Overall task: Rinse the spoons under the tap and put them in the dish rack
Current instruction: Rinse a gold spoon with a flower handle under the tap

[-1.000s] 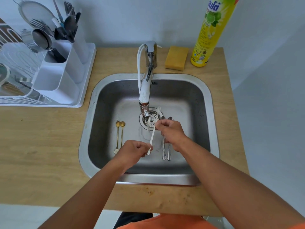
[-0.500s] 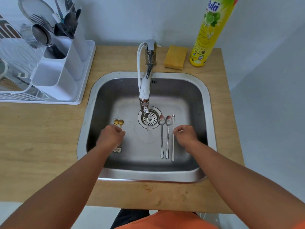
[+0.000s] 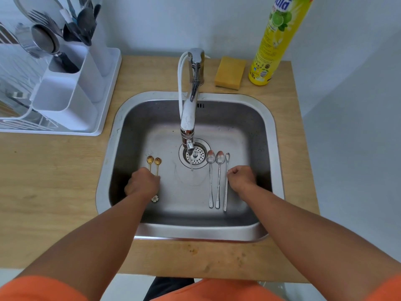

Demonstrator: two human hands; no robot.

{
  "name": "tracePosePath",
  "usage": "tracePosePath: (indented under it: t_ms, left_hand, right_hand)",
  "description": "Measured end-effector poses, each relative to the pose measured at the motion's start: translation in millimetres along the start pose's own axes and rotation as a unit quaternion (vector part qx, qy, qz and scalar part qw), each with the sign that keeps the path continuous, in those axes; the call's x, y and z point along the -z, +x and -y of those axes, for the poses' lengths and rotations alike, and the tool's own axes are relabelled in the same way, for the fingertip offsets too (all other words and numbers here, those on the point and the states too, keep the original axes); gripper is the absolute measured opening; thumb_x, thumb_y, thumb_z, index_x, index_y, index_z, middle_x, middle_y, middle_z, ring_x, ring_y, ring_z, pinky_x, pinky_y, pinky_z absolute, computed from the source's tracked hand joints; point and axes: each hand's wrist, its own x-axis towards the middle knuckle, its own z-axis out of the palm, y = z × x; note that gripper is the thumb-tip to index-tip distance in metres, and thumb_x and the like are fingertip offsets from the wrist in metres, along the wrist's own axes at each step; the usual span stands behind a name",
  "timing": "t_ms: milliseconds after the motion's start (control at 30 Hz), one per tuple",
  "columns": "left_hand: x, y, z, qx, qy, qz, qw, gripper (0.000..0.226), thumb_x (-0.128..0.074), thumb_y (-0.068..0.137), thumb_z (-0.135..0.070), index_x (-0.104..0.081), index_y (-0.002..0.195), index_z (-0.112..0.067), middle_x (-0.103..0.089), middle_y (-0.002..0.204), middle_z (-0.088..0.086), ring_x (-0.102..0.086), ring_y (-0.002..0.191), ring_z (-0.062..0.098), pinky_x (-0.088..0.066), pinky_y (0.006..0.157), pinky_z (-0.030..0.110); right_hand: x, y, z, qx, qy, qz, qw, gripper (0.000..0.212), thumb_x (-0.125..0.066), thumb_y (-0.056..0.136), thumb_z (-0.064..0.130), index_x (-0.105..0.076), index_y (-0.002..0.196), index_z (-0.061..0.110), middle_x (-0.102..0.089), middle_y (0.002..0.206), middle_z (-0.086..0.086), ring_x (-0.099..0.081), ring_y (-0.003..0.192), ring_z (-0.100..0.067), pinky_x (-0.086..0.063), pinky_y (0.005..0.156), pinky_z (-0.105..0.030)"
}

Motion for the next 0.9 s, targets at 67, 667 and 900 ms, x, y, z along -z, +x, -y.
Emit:
tracePosePath:
  t_ms: [67, 667, 900]
  left_hand:
    - [-2, 0, 1, -0.004, 0.01, -0.004, 1.0, 0.026, -0.067, 0.092, -0.037, -0.069, 0.097, -0.012, -0.062, 0.088, 0.008, -0.058, 0.076, 0.031, -0.047, 0.068, 0.037]
    - [1, -22, -18, -0.049, 0.012, 0.053, 0.997, 0.024, -0.054, 0.089, -0.037, -0.054, 0.075, -0.018, -0.054, 0.074, 0.001, -0.053, 0.064, 0.021, -0.036, 0.058, 0.03]
    - [1, -48, -34, -0.072, -0.063, 0.078, 0.992, 0.041, -0.053, 0.093, -0.029, -0.051, 0.055, -0.016, -0.055, 0.058, 0.0, -0.05, 0.054, 0.021, -0.031, 0.053, 0.027]
  right_hand:
    - [-1, 1, 0, -0.005, -0.007, -0.006, 1.0, 0.03, -0.062, 0.092, 0.01, -0.068, 0.063, 0.017, -0.069, 0.073, 0.002, -0.063, 0.067, -0.017, -0.044, 0.059, -0.018]
    - [-6, 0, 0, 0.029, -0.13, -0.017, 0.991, 0.008, -0.061, 0.094, 0.026, -0.06, 0.088, 0.02, -0.066, 0.088, 0.002, -0.063, 0.079, -0.021, -0.055, 0.072, -0.036]
    - [-6, 2, -1, 0.051, -0.136, -0.019, 0.989, 0.011, -0.064, 0.093, 0.026, -0.057, 0.087, 0.021, -0.063, 0.086, 0.005, -0.062, 0.077, -0.021, -0.054, 0.07, -0.035]
